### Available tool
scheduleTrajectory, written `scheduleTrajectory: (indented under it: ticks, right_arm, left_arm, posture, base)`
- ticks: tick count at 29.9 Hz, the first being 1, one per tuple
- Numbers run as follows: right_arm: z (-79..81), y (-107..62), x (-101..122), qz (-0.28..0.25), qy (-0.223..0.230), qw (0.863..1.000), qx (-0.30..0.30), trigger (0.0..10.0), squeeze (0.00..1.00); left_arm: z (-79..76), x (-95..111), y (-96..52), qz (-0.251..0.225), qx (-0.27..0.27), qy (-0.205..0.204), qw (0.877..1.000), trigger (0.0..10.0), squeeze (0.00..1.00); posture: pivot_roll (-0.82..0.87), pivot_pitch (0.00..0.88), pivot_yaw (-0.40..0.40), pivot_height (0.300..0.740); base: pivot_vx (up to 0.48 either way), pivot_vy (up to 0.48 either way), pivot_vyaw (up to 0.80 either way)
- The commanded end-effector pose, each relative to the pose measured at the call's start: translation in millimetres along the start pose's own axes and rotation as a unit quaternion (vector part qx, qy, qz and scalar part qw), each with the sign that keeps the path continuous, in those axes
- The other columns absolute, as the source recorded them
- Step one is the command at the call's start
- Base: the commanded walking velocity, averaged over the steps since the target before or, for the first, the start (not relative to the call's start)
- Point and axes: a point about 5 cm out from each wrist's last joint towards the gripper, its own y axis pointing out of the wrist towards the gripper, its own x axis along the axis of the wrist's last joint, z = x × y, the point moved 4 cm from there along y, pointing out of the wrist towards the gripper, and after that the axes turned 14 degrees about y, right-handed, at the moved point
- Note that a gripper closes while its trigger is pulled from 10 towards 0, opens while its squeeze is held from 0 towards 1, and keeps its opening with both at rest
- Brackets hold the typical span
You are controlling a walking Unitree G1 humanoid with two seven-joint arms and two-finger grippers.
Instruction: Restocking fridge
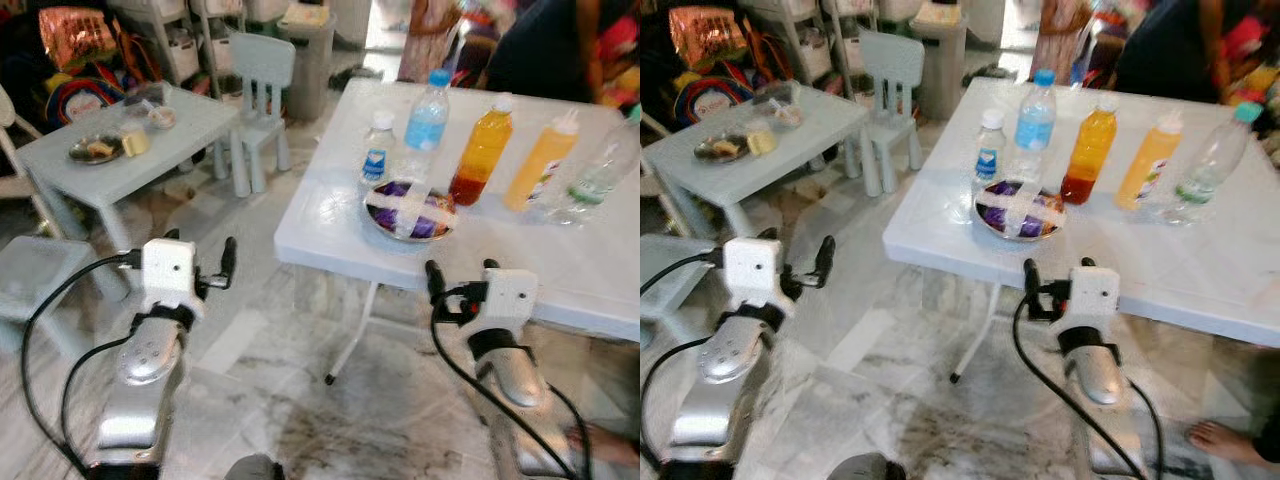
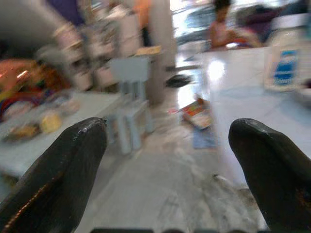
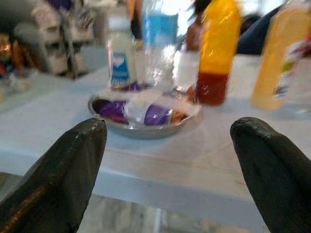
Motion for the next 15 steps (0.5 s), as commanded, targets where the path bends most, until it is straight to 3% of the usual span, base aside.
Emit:
scheduleTrajectory:
  ticks: [1, 4, 15]
  right_arm:
    - [-3.9, 1.6, 3.4, -0.004, -0.009, 1.000, -0.002, 10.0, 0.00]
    - [-5.1, 2.8, 3.8, -0.002, -0.009, 1.000, -0.001, 10.0, 0.00]
    - [-4.9, 3.7, 2.5, -0.003, -0.007, 1.000, -0.003, 10.0, 0.00]
  left_arm:
    - [-10.0, 5.7, 1.5, -0.015, -0.017, 0.001, 1.000, 10.0, 0.00]
    - [-13.5, 6.0, -0.2, -0.016, -0.022, 0.001, 1.000, 10.0, 0.00]
    - [-18.8, 6.6, -1.6, -0.020, -0.032, -0.008, 0.999, 10.0, 0.00]
  posture:
    - [0.04, 0.000, -0.001, 0.740]
    - [0.04, 0.007, -0.007, 0.740]
    - [0.05, 0.003, -0.006, 0.740]
  base:
    - [0.000, 0.270, -0.80]
    - [0.197, 0.000, -0.60]
    - [0.297, 0.000, 0.00]
